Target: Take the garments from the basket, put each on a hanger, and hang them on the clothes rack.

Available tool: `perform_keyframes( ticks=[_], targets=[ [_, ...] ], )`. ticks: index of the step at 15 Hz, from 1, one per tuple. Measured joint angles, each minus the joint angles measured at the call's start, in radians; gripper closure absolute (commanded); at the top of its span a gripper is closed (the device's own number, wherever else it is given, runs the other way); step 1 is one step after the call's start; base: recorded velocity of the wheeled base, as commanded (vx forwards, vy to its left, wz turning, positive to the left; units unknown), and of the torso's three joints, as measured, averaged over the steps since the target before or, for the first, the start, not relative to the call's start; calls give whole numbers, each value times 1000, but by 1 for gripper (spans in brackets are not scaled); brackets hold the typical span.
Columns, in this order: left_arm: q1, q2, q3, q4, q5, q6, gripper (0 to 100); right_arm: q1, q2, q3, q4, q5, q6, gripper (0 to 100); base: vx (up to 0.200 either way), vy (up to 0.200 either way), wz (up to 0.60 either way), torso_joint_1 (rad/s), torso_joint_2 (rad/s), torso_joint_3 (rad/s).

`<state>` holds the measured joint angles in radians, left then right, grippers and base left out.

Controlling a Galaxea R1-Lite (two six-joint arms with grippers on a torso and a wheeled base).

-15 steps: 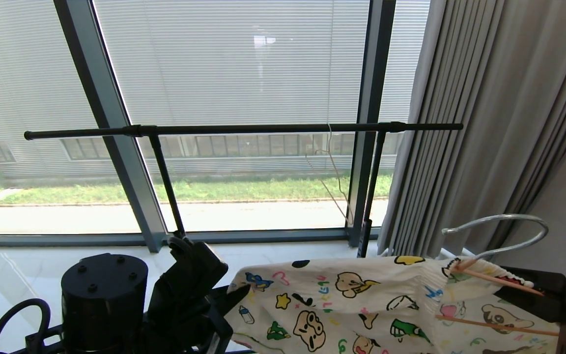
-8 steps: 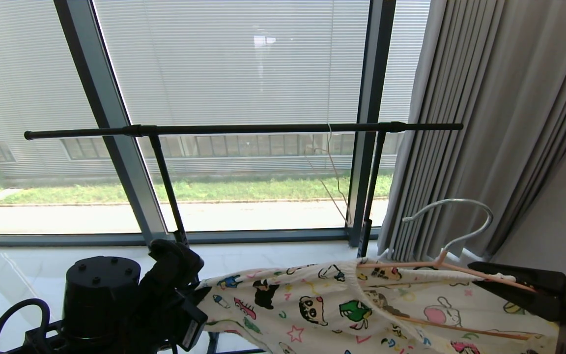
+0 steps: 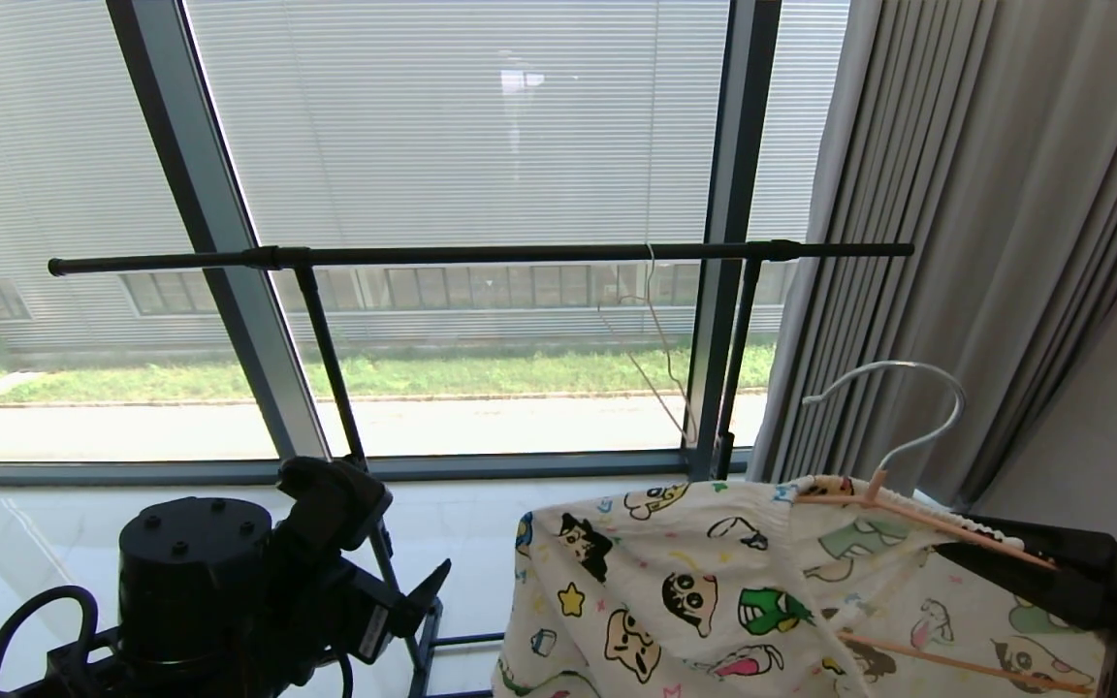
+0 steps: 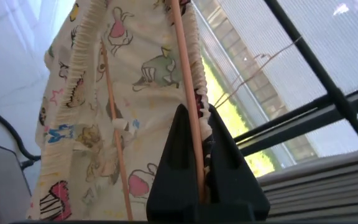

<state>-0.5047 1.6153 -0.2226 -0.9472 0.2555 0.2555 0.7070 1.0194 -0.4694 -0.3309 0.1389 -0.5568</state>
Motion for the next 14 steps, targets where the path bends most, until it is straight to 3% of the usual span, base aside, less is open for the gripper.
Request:
perform_keyframes(
  ticks=[2,5,8,11,14],
  targets=[
    [6,-1,-4,-77,113,-4,0,0,0,0,66,-110,103,100,0,0,0,0,0,0],
    [57,-2,-5,-160,216,-3,0,-31,2,1,312,-282,328,100,0,0,0,0,0,0],
    [105,-3,-5,-208,267,0,0,-150,9,3,448,-386,436,100,0,0,0,0,0,0],
    [124,-3,-9,-214,267,2,0,-287,57,7,399,-444,530,100,0,0,0,0,0,0],
    [127,-4,-11,-215,267,3,0,-317,175,7,167,-523,625,100,0,0,0,0,0,0]
  ],
)
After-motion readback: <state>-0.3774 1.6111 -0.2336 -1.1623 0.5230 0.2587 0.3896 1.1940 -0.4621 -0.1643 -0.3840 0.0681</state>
